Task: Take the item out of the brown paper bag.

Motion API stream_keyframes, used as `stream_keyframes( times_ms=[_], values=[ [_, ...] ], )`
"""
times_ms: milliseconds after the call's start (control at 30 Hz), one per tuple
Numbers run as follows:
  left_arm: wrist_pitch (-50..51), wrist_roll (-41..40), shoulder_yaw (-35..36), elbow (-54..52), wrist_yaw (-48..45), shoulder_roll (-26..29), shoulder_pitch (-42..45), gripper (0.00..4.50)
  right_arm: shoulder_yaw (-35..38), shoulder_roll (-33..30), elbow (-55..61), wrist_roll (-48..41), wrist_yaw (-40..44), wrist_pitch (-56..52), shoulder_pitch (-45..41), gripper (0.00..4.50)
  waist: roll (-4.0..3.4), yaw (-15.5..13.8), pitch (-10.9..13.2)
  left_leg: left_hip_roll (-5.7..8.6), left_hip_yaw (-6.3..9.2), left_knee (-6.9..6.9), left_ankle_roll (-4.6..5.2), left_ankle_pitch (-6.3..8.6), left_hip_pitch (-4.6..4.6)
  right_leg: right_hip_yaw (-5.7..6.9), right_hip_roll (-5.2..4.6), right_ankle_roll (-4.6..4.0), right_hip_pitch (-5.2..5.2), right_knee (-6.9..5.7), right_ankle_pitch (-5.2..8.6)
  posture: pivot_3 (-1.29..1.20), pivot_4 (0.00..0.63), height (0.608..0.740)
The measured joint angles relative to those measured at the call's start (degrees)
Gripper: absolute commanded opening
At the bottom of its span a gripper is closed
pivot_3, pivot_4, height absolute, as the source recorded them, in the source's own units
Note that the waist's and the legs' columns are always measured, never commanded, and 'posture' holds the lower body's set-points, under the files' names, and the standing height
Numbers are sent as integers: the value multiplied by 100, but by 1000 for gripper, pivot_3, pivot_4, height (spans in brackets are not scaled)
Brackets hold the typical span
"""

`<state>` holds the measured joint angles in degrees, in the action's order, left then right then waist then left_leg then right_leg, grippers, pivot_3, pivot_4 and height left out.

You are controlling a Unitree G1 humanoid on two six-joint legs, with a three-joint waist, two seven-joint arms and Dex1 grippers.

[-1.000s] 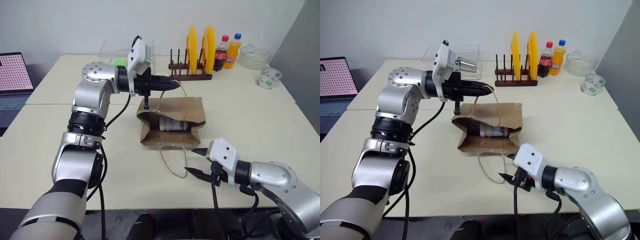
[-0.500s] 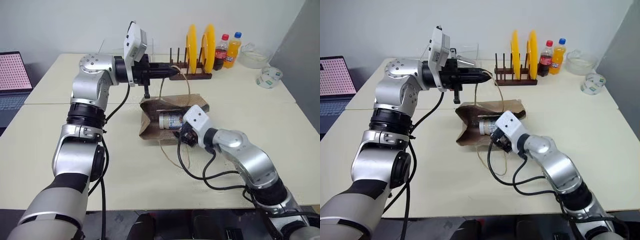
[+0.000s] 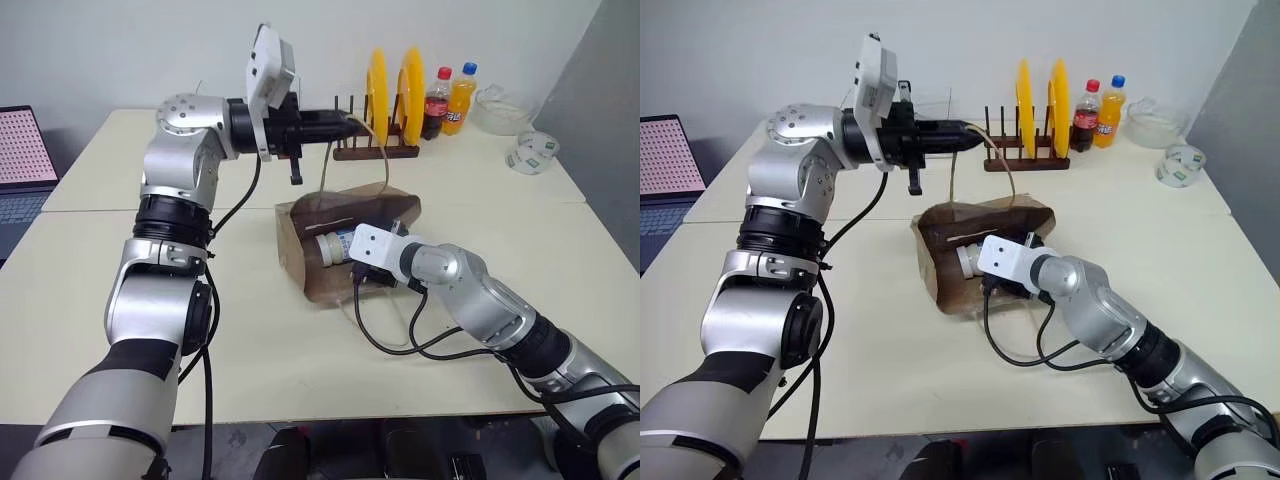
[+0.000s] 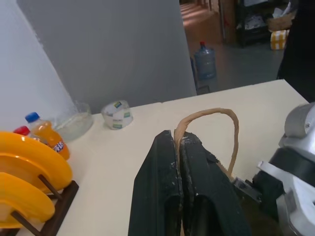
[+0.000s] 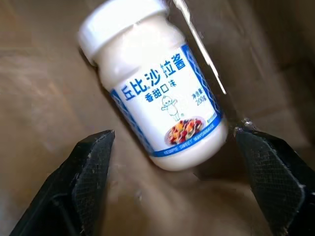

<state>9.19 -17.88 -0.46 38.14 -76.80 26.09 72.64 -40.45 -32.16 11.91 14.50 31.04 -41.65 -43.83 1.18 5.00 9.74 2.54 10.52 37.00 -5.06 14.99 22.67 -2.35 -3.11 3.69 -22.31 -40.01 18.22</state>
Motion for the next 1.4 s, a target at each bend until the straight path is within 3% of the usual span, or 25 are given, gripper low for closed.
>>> stream_keyframes(
  times_ms=[367,700,833,867,1133,1400],
  values=[
    [-126,10,33,256,13,-9,41,0,-502,209,-929,1421,373,1250,-374,4103,0,1,0,0,0,0,-4,-2,-1,-1,0,0,0,-1,0,0,150,740],
    [-204,22,38,320,21,-58,53,0,-531,662,-2092,2086,535,2281,-667,4103,0,10,0,0,1,0,-7,-4,-1,0,-1,0,-1,-1,0,0,150,740],
    [-224,34,38,320,32,-60,53,0,-370,847,-2348,2147,615,2389,-676,3181,0,13,0,0,1,1,-9,-5,-2,-1,-1,-1,0,-3,0,0,150,740],
    [-233,39,38,320,38,-60,53,0,-333,862,-2358,2148,631,2392,-673,2999,0,12,0,1,2,1,-9,-5,-2,-1,-1,-1,0,-3,-1,0,150,740],
    [-595,269,35,562,116,1,56,0,143,889,-2078,2112,787,2365,-369,2999,0,11,0,1,2,1,-9,-5,1,0,-1,-1,-3,-4,-1,0,150,740],
    [-1273,718,33,1363,502,87,105,0,1050,882,-557,1432,1451,1846,-36,2999,0,7,0,3,5,1,-9,-5,9,3,-3,0,-7,-2,-1,0,150,740]
  ],
)
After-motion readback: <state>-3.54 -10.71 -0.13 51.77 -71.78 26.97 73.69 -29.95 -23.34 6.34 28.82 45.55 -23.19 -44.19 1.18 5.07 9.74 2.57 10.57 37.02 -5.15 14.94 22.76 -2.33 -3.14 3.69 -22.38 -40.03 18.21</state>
